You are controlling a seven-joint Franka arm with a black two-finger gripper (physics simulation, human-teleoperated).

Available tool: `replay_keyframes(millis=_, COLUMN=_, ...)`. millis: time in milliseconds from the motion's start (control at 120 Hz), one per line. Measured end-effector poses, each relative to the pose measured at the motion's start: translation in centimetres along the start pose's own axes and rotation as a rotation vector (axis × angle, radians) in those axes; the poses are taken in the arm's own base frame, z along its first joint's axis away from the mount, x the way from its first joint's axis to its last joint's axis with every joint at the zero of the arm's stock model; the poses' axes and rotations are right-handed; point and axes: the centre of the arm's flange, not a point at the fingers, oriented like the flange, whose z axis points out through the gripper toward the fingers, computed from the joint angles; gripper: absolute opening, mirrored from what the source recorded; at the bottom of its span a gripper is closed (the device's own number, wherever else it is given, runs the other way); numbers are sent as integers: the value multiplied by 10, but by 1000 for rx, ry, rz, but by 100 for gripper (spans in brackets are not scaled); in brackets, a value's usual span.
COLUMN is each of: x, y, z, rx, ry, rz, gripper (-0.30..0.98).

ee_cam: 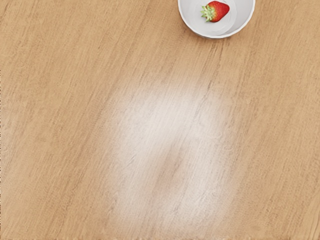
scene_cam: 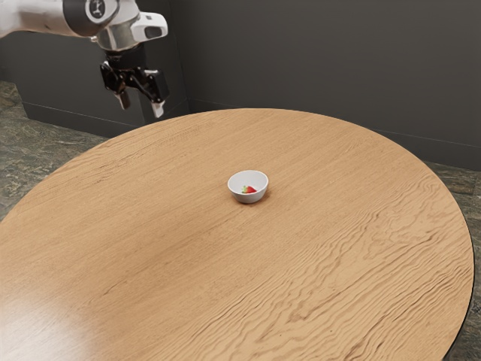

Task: Take strawberry from the bowl

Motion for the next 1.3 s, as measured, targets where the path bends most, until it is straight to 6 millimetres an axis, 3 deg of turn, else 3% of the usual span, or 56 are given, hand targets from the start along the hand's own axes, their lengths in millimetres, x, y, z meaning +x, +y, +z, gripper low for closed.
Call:
replay_keyframes(millis=125, x=-1, y=-9, z=-6, rx=12, ry=12, rz=-13, gripper=67)
replay_keyframes(millis=208, x=1, y=-13, z=-21, rx=19, ry=45, rz=-19, gripper=67)
replay_keyframes(millis=308, x=24, y=-5, z=-17, rx=28, ry=62, rz=-9, gripper=67)
replay_keyframes(millis=408, x=68, y=10, z=31, rx=46, ry=30, rz=9, gripper=67)
replay_keyframes(millis=592, x=137, y=32, z=149, rx=79, ry=-35, rz=42, gripper=67)
replay_keyframes(millis=675, x=151, y=48, z=189, rx=54, ry=-59, rz=73, gripper=67)
replay_keyframes(millis=758, x=158, y=48, z=220, rx=13, ry=-79, rz=82, gripper=67)
replay_keyframes(millis=842, x=165, y=48, z=237, rx=-12, ry=-70, rz=123, gripper=67)
replay_keyframes(millis=975, x=172, y=68, z=249, rx=-31, ry=-36, rz=230, gripper=67)
replay_keyframes(millis=1108, x=174, y=67, z=248, rx=-40, ry=-13, rz=308, gripper=67)
replay_keyframes(millis=1300, x=178, y=81, z=252, rx=-68, ry=41, rz=407, gripper=67)
